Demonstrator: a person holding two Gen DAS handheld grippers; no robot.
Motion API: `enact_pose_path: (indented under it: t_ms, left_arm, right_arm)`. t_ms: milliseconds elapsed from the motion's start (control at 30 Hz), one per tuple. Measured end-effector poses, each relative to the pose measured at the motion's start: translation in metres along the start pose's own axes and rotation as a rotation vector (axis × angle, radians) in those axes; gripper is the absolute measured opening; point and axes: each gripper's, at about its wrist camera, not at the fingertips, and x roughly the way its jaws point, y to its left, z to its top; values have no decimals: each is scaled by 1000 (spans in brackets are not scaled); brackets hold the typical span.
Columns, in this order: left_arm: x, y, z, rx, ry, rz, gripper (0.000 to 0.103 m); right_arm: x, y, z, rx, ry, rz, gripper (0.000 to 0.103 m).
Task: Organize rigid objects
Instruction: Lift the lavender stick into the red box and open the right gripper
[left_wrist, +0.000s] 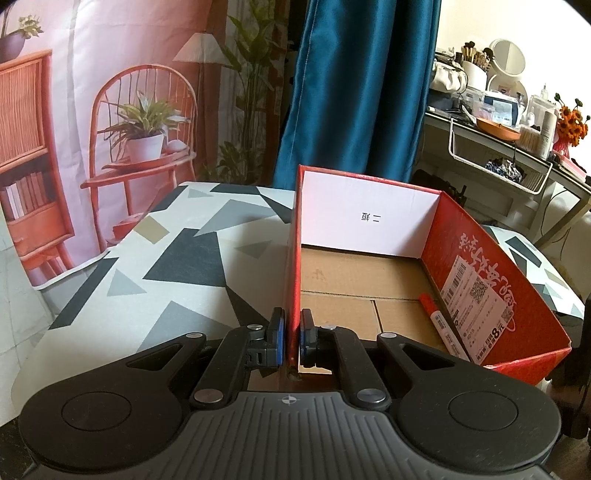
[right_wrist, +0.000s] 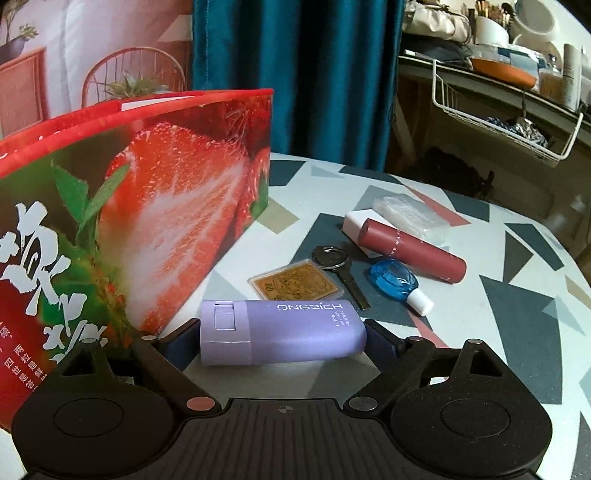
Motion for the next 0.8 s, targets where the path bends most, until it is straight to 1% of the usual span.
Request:
enact_pose_path:
  t_ms: [267,433,800]
  left_arm:
    - [-3,0,-4,3,-28,-3,8]
    - [-4,1,-5,-17,-29,-3,9]
    - [-5,-1,-5,0,-31,5,8]
  right_arm:
    - [-2,-2,-1,15,-14,-2,89]
    - [-5,-3,-2,22,-27,5,89]
    - [-10,-7,-1,41,-50,28,89]
